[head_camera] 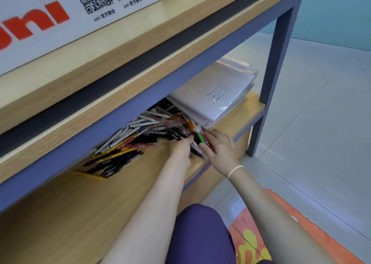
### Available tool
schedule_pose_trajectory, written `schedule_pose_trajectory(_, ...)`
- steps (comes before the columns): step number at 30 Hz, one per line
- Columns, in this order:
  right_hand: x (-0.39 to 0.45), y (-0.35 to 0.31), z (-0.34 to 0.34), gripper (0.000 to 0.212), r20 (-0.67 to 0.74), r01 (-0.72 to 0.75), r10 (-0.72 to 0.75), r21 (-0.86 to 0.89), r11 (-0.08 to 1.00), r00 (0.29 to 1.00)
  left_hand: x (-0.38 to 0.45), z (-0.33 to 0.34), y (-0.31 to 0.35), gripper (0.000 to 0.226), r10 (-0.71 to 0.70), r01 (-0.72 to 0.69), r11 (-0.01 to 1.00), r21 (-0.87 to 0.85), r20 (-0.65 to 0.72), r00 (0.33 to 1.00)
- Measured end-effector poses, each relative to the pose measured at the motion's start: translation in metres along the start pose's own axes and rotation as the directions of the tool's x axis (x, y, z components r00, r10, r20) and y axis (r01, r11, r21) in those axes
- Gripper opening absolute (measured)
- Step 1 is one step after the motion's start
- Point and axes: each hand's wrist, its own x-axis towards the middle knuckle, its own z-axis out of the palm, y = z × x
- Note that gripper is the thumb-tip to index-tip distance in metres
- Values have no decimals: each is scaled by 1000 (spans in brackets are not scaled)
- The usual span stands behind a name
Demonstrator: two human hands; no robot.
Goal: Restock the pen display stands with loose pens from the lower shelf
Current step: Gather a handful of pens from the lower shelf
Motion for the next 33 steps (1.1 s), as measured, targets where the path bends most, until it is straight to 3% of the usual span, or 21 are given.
schedule_pose_trajectory(6, 2, 3, 1, 70, 15, -24, 23, 59, 998, 1000, 4, 6, -5, 41, 71, -70, 997, -20, 83, 994)
schedule_pose_trajectory(11, -3, -6, -1, 48, 75, -12, 4, 98, 995, 997, 7, 7, -3, 50, 85, -80, 996, -37, 145, 986)
schedule_pose_trajectory(18, -20, -21, 3, 49, 89, -17, -9, 285, 959, 996, -8, -9, -9, 33, 102, -79, 993, -84, 317, 943)
schedule_pose_trajectory(27, -51, -39, -4, 46, 115, -101, 59, 409, 907, 992, -35, -26, -27, 25, -15, 105, 976, -190, 424, 906)
schedule_pose_trajectory(33, -79, -58, -32, 31, 133, -269, 238, 611, 745, 962, -61, -40, -41, 11, -103, 245, 949, -197, 543, 834)
